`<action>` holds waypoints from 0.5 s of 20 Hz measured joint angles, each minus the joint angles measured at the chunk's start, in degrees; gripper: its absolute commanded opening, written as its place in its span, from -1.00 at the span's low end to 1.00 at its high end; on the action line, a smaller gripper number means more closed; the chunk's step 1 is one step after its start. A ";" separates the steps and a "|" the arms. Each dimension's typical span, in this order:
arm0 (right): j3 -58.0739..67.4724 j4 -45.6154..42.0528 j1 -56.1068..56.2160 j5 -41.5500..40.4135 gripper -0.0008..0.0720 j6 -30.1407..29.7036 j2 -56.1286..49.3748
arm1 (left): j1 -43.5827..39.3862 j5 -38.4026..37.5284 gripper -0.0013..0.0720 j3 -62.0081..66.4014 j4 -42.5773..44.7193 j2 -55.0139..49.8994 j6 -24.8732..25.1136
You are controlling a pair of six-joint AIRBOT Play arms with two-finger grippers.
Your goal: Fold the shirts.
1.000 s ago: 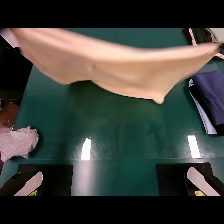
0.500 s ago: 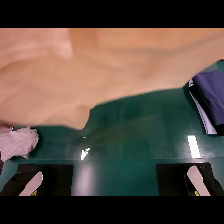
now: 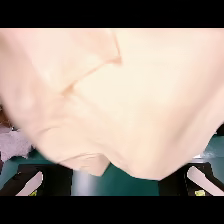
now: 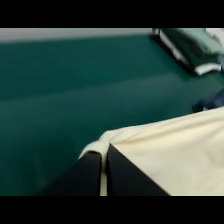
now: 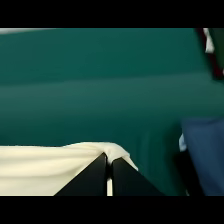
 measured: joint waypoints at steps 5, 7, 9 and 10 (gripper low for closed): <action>-9.27 -11.43 12.59 2.97 -0.93 1.90 -15.04 | -0.28 -2.80 -0.90 -8.79 -0.04 -15.15 0.44; -11.17 -12.90 15.50 0.28 -0.93 2.75 -20.92 | -0.39 -0.90 -0.90 -9.86 -1.29 -21.18 2.62; -12.07 -13.81 17.33 -4.44 -0.93 4.00 -25.40 | -0.50 2.91 -0.90 -10.43 -3.56 -26.12 5.22; -12.39 -14.36 18.10 -7.30 -0.93 4.63 -27.19 | -0.50 5.42 -0.90 -10.58 -5.11 -28.26 6.71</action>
